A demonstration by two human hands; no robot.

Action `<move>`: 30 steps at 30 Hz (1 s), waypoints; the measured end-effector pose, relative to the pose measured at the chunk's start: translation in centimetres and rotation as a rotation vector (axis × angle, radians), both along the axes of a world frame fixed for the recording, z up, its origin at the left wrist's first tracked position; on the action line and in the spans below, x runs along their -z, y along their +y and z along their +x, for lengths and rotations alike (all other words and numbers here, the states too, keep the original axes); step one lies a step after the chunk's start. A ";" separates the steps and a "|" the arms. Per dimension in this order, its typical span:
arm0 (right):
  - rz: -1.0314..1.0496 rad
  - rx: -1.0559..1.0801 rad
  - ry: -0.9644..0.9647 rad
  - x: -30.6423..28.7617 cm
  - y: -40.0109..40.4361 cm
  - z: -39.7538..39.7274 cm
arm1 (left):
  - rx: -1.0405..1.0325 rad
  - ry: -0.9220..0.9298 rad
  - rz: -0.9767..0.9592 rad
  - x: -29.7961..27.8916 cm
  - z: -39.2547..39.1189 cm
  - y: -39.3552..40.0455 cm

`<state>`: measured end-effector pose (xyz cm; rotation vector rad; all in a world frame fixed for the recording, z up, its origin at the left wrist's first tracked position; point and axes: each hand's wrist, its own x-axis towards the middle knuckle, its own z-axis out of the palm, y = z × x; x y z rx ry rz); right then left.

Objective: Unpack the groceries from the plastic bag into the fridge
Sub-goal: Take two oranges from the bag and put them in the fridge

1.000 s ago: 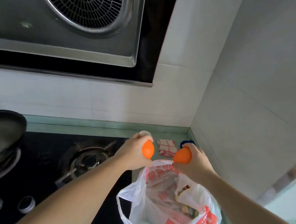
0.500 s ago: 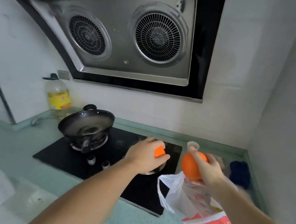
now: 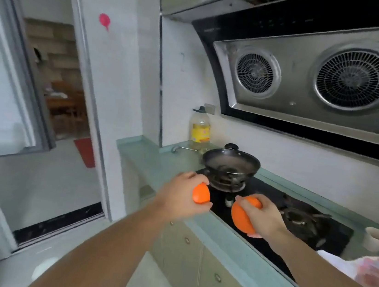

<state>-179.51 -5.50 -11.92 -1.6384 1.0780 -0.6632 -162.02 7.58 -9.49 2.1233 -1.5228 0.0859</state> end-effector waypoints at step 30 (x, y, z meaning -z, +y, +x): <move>-0.334 -1.496 -0.363 -9.5 53.7 29.6 | -1.510 -0.137 -0.063 -8.9 2.6 59.6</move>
